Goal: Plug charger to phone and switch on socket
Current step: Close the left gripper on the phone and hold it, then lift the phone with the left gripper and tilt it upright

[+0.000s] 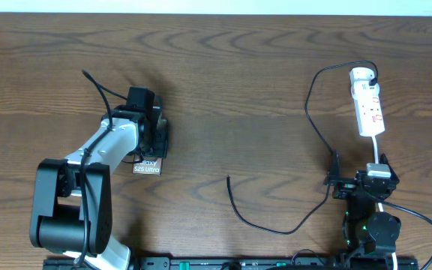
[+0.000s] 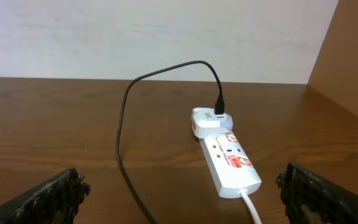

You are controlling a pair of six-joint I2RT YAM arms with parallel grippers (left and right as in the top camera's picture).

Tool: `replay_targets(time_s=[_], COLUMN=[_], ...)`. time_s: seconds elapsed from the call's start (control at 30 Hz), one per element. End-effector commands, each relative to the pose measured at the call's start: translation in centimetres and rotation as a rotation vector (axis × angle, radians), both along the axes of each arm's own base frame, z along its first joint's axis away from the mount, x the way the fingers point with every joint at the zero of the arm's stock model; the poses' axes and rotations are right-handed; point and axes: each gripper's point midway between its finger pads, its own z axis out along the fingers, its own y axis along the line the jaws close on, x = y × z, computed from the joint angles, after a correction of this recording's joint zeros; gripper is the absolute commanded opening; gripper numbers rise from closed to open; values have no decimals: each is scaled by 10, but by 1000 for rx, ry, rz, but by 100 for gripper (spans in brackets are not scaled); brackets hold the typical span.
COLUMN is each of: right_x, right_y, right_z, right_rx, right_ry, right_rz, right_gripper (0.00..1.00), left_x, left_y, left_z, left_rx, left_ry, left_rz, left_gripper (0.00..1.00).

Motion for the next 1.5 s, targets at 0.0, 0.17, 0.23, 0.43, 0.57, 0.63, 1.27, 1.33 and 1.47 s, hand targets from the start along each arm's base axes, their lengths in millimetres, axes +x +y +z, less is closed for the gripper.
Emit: replay_targets(time_s=[0.0, 0.17, 0.23, 0.43, 0.57, 0.63, 1.27, 1.33, 1.47], right_x=[0, 0, 0, 0, 0, 0, 0, 0, 0], right_y=[2, 2, 2, 2, 2, 2, 2, 2, 2], right_z=[0, 0, 0, 0, 0, 0, 0, 0, 0], right_rx=[-8, -8, -8, -8, -8, -8, -8, -8, -8], right_ry=[1, 1, 1, 1, 1, 1, 1, 1, 1], right_rz=[10, 10, 10, 10, 10, 10, 10, 10, 10], right_gripper=[99, 99, 99, 99, 99, 99, 99, 99, 99], left_x=[-30, -30, -30, -30, -30, -30, -30, -28, -20], left_y=[6, 6, 6, 6, 6, 6, 6, 6, 4], left_z=[-30, -30, -30, -30, -30, -30, -30, -29, -17], left_rx=[24, 24, 24, 25, 24, 24, 24, 23, 14], left_ry=[117, 117, 117, 117, 117, 117, 117, 111, 85], left_rz=[-1, 0, 0, 0, 0, 0, 0, 7, 57], left_gripper=[55, 48, 43, 33, 20, 12, 7, 7, 7])
